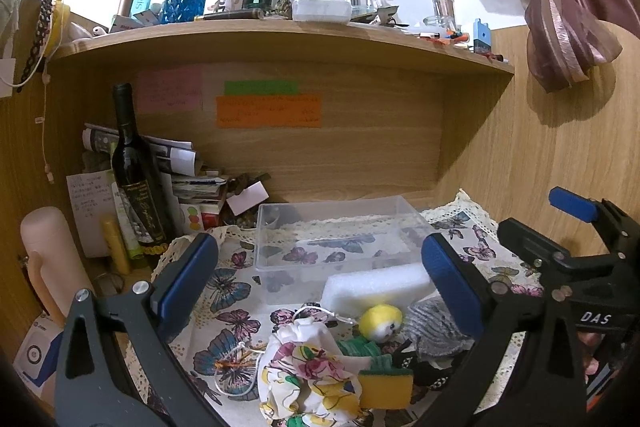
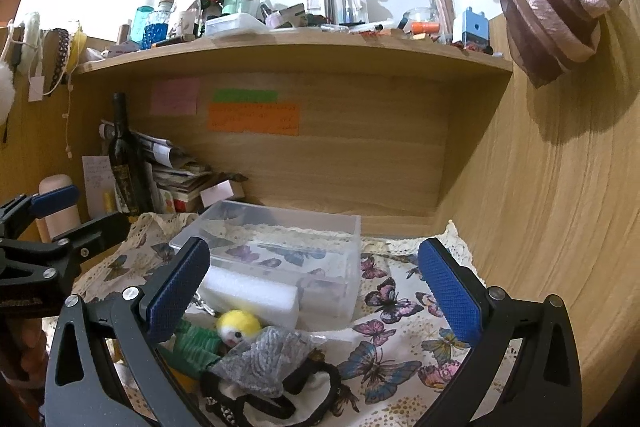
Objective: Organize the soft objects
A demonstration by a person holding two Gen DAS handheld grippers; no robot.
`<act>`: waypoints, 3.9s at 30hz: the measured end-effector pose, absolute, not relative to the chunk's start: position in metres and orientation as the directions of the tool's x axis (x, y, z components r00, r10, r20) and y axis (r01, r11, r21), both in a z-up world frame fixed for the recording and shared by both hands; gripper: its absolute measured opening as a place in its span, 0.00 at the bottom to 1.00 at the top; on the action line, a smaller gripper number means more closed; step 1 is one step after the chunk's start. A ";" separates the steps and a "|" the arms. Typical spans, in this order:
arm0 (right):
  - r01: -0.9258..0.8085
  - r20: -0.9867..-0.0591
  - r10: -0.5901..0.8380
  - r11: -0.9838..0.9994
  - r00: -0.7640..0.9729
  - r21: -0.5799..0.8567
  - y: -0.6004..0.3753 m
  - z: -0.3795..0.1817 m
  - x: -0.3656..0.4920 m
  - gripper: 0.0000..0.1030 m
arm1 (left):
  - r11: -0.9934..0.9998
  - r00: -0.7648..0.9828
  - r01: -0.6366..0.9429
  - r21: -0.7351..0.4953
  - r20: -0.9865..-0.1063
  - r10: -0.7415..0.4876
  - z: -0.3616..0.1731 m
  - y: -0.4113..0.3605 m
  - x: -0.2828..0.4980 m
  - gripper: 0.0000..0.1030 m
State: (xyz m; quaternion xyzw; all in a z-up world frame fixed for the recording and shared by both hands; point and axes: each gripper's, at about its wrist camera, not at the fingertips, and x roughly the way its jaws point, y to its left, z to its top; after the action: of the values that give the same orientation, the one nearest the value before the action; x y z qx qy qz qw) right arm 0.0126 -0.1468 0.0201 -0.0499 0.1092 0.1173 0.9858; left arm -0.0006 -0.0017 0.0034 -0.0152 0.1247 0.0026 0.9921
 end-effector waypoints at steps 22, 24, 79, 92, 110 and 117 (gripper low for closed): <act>-0.250 -0.207 0.230 0.966 0.951 -0.073 -0.138 0.023 0.010 1.00 | 0.998 0.973 -0.042 -0.039 -0.229 0.032 0.003 0.006 -0.003 1.00; -0.252 -0.207 0.232 0.965 0.950 -0.072 -0.138 0.023 0.010 1.00 | 0.998 0.973 -0.044 -0.040 -0.229 0.033 0.003 0.007 -0.003 1.00; -0.410 -0.486 0.368 0.912 0.792 0.023 -0.126 -0.038 0.042 0.89 | 0.987 0.861 -0.095 -0.129 -0.508 0.016 -0.075 0.036 0.019 0.92; -0.433 -0.546 0.381 0.901 0.746 0.035 -0.113 -0.046 0.070 0.75 | 0.974 0.817 -0.029 -0.223 -0.567 -0.106 -0.099 0.037 0.034 0.30; -0.305 -0.629 0.209 0.951 0.749 -0.046 -0.062 -0.058 0.114 1.00 | 0.980 0.879 -0.031 -0.195 -0.473 -0.066 -0.071 0.073 0.031 0.18; -0.307 -0.635 0.204 0.950 0.745 -0.055 -0.068 -0.056 0.111 1.00 | 0.978 0.872 -0.014 -0.207 -0.481 -0.089 -0.075 0.080 0.038 0.18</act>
State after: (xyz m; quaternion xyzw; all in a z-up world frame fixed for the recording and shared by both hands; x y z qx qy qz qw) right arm 0.1113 -0.0675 -0.0564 -0.0783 0.3295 0.1374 0.9308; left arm 0.0384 0.0797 -0.0754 -0.1023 0.2518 -0.0194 0.9622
